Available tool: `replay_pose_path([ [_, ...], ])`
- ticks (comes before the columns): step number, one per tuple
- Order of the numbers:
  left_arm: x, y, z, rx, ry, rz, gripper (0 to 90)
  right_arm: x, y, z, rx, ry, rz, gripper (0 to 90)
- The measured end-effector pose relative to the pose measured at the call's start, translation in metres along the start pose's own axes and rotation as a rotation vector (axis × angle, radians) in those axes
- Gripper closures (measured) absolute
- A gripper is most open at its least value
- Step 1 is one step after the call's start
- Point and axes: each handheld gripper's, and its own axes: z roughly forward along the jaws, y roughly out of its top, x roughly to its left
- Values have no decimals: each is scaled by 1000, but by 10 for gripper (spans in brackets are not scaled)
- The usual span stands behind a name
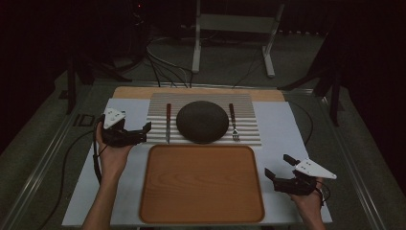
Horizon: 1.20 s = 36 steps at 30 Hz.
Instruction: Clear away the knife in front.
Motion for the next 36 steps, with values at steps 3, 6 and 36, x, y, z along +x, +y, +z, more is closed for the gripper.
replay_pose_path([
  [3,1,1,4,8,4,2,5,0,0,0,0,1,0,84],
  [6,1,2,5,11,3,1,5,0,0,0,1,1,1,84],
  [36,4,8,45,66,31,-36,5,0,0,1,9,9,-5,84],
])
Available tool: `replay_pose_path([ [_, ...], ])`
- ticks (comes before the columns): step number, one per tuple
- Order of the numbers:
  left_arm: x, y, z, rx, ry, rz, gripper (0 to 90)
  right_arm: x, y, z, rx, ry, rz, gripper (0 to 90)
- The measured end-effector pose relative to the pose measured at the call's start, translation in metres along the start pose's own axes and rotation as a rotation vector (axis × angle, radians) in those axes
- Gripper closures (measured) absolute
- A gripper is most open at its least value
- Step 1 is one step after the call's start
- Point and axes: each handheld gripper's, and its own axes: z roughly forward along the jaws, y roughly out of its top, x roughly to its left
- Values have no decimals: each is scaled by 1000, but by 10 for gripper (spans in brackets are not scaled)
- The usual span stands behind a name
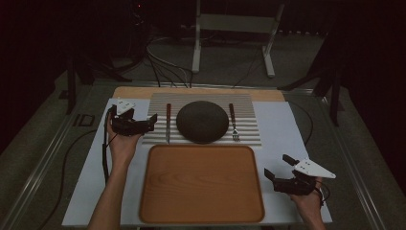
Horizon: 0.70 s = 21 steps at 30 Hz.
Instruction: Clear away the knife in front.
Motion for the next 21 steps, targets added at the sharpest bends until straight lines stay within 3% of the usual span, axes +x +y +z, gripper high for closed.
replay_pose_path([
  [21,0,-1,32,62,31,0,5,1,0,2,9,8,-9,83],
])
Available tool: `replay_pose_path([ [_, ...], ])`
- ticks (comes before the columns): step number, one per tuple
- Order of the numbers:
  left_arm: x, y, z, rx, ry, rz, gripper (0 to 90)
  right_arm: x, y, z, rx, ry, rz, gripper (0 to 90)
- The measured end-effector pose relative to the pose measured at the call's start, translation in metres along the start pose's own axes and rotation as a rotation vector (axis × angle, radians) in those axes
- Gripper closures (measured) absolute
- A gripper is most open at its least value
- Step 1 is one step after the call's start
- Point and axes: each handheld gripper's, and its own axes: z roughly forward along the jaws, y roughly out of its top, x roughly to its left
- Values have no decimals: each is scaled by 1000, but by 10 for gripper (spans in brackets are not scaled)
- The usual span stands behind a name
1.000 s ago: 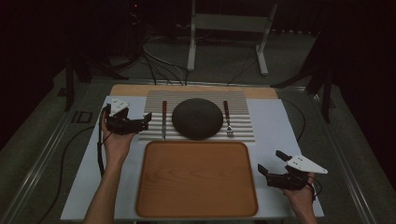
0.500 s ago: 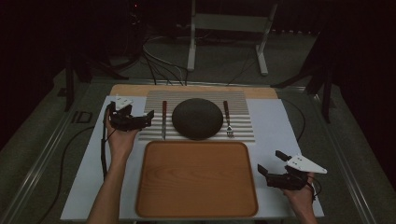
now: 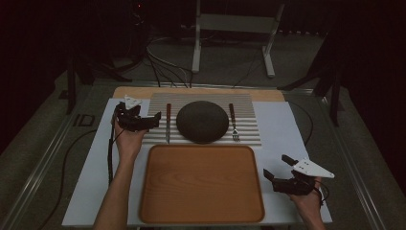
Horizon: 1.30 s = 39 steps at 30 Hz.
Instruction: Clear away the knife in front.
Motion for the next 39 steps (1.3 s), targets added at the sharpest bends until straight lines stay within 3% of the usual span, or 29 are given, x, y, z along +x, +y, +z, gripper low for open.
replay_pose_path([
  [20,-4,9,20,30,16,28,5,0,0,0,5,0,-7,84],
  [39,-7,5,47,52,23,-9,6,0,0,1,6,2,-6,83],
])
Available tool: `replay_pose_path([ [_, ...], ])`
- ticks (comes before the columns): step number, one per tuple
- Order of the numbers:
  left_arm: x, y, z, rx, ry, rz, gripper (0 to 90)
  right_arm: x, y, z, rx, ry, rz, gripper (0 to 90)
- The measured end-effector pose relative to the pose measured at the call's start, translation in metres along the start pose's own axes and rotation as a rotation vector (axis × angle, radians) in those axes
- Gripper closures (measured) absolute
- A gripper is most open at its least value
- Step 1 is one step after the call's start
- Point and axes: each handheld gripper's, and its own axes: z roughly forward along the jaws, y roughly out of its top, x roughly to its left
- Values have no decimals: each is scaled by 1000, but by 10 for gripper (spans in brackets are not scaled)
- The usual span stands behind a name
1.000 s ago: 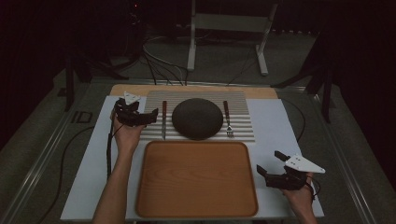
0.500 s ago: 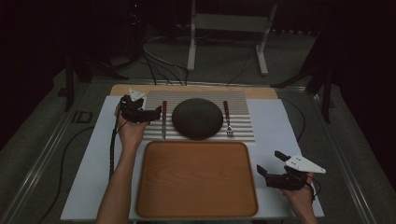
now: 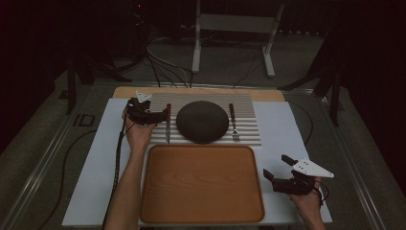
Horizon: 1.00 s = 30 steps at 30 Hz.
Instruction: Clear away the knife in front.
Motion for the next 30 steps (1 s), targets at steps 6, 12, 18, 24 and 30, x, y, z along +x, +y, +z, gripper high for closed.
replay_pose_path([
  [6,-3,-2,10,16,4,-1,7,0,0,0,2,2,0,84],
  [12,-5,0,18,22,5,-11,7,0,0,0,2,2,3,84],
  [18,-6,1,26,35,5,-27,11,0,0,1,3,3,3,84],
  [24,-9,-2,38,86,20,-48,46,0,0,0,2,6,2,84],
  [30,-16,-4,49,170,81,-31,176,0,0,1,3,9,3,84],
])
